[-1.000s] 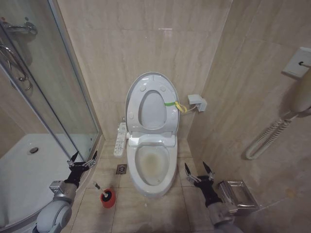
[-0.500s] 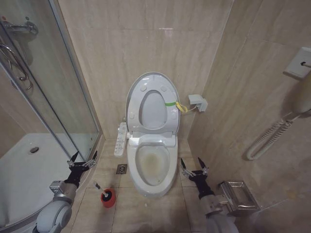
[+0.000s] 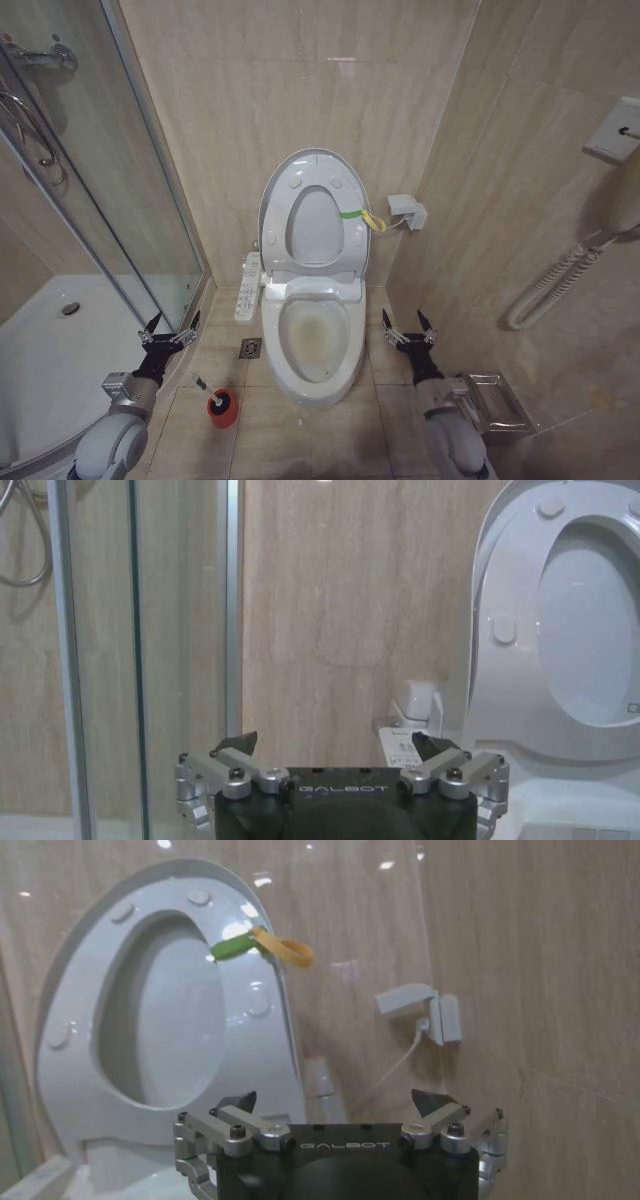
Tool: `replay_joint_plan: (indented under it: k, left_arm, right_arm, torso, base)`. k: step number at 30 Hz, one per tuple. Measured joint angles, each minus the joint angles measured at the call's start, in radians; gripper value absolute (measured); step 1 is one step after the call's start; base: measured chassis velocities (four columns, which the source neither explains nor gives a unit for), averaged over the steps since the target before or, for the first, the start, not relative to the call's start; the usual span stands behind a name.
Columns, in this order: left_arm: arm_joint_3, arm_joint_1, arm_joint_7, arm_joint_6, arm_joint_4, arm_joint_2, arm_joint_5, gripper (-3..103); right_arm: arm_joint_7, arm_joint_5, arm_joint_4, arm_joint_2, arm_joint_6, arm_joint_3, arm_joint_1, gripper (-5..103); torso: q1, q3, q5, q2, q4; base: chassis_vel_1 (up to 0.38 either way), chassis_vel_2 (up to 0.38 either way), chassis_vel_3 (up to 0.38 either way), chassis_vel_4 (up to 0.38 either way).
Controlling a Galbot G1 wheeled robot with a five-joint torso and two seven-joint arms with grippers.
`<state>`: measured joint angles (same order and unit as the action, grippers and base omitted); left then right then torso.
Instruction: Open the toilet lid, clean the toilet bowl with a toilet brush, close the toilet lid, and flush.
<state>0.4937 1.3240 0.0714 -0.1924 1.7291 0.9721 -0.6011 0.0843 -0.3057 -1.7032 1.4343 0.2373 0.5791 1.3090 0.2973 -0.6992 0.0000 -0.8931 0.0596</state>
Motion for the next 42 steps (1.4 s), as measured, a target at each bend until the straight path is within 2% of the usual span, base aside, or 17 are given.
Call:
replay_joint_plan:
  k: [9, 19, 42]
  left_arm:
    - [0.0, 0.0, 0.0, 0.0, 0.0, 0.0, 0.0, 100]
    - [0.0, 0.0, 0.0, 0.0, 0.0, 0.0, 0.0, 100]
    - [0.0, 0.0, 0.0, 0.0, 0.0, 0.0, 0.0, 100]
  right_arm:
    - [-0.018, 0.007, 0.026, 0.004, -0.005, -0.008, -0.054, 100]
    - [0.024, 0.005, 0.022, 0.009, -0.004, -0.012, -0.062, 100]
    - [0.039, -0.014, 0.048, 0.008, 0.032, -0.001, -0.087, 100]
  torso:
    - [0.0, 0.0, 0.0, 0.0, -0.0001]
    - [0.0, 0.0, 0.0, 0.0, -0.0001]
    - [0.001, 0.0, 0.0, 0.0, 0.0]
  base:
    - [0.0, 0.0, 0.0, 0.0]
    - [0.0, 0.0, 0.0, 0.0]
    - [-0.035, 0.038, 0.037, -0.031]
